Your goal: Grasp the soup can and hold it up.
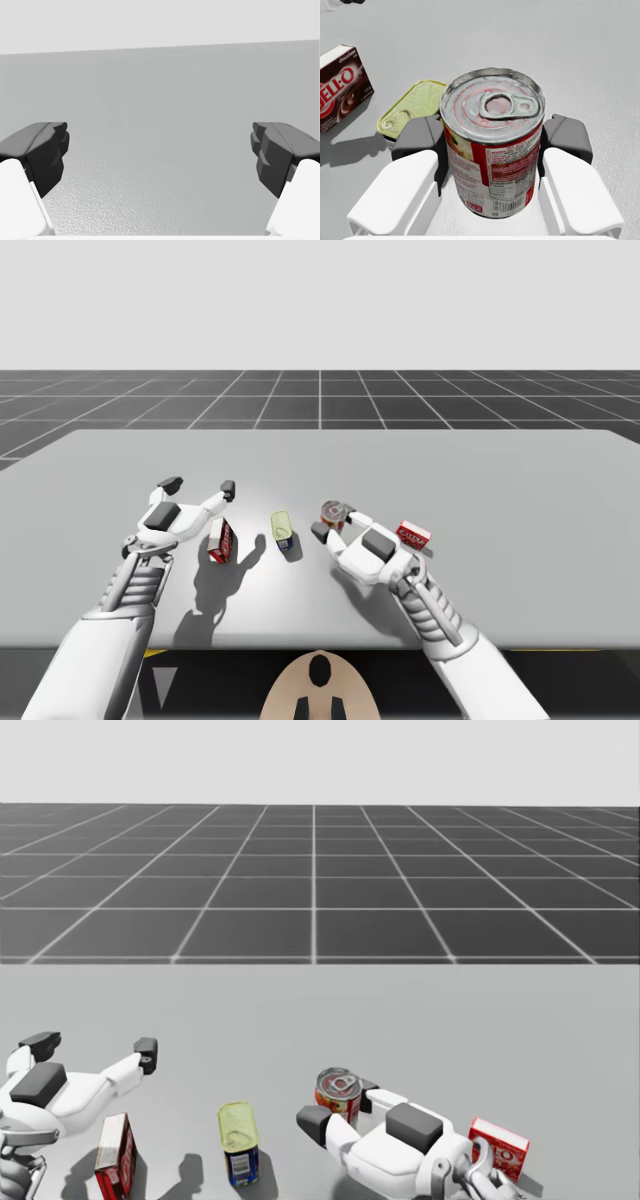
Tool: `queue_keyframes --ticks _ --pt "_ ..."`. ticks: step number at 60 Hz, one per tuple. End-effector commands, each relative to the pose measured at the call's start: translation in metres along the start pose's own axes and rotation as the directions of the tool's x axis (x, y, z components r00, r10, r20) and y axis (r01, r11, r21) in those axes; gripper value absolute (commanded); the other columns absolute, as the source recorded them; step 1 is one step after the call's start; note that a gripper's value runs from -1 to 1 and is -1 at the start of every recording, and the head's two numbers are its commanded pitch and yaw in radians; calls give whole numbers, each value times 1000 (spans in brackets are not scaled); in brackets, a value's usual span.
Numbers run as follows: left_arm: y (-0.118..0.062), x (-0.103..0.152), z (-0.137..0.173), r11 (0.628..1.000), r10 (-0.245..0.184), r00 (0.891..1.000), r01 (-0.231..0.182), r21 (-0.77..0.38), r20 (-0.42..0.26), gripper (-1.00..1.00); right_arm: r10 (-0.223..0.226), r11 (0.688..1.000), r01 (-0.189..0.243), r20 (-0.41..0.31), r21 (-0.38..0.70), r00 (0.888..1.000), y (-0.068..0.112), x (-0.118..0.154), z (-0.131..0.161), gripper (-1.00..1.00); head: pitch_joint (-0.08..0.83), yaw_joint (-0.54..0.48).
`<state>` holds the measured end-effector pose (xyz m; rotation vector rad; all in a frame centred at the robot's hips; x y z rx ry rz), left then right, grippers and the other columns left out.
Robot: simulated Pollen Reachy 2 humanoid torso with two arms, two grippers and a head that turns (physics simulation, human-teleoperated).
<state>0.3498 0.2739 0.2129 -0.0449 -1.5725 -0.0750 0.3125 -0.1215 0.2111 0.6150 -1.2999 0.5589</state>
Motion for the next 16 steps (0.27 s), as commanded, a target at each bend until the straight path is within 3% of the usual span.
queue_keyframes --ticks 1,9,16 --pt "0 0 0 1000 1 1000 -1 0 1 -1000 67 998 -67 138 -5 988 2 61 9 1000 290 -14" --pt "0 0 -1 1000 2 1000 -2 0 0 -1000 118 993 -115 210 -25 971 5 99 24 1000 291 -14" --pt "0 0 -1 1000 2 1000 -2 -2 1 -1000 176 984 -167 295 -54 939 11 130 41 1000 292 -16"
